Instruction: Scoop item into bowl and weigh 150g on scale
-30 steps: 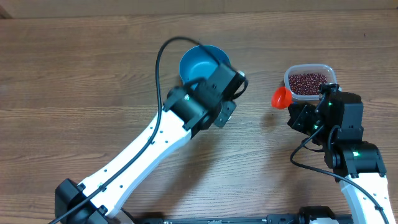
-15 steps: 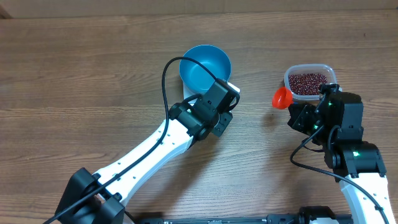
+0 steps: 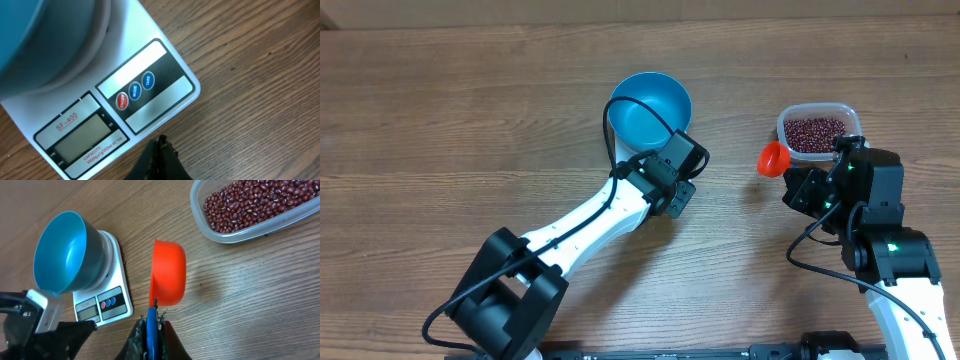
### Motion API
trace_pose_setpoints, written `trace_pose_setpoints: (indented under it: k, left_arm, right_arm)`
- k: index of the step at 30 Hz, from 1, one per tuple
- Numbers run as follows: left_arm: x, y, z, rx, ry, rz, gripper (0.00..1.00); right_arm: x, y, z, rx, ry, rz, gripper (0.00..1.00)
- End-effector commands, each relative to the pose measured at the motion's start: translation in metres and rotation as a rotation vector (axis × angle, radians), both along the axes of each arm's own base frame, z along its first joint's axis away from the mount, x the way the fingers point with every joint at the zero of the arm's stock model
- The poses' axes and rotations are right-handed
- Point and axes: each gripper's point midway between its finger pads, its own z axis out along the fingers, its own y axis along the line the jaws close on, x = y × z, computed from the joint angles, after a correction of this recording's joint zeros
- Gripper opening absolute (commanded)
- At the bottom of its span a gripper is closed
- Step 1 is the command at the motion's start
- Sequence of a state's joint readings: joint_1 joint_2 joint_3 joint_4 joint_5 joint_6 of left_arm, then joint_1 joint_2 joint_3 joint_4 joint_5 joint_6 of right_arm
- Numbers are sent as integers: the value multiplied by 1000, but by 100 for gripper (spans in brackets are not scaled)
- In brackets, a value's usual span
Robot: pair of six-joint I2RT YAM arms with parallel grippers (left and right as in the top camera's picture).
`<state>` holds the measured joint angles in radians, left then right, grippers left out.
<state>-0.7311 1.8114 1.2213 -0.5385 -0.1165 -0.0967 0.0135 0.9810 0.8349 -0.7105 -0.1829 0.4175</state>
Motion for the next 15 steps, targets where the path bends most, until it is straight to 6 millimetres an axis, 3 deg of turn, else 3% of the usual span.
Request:
trace_pose_setpoints:
  k: [1,15]
  left_arm:
    - [1,3,-13,19,14,-6,4]
    - [27,25,-16,20,-32,161,4]
  right_arm:
    - [4,-1,12,-3,-31,-2,4]
    - [4,-1,12,-4,-30,-2,4]
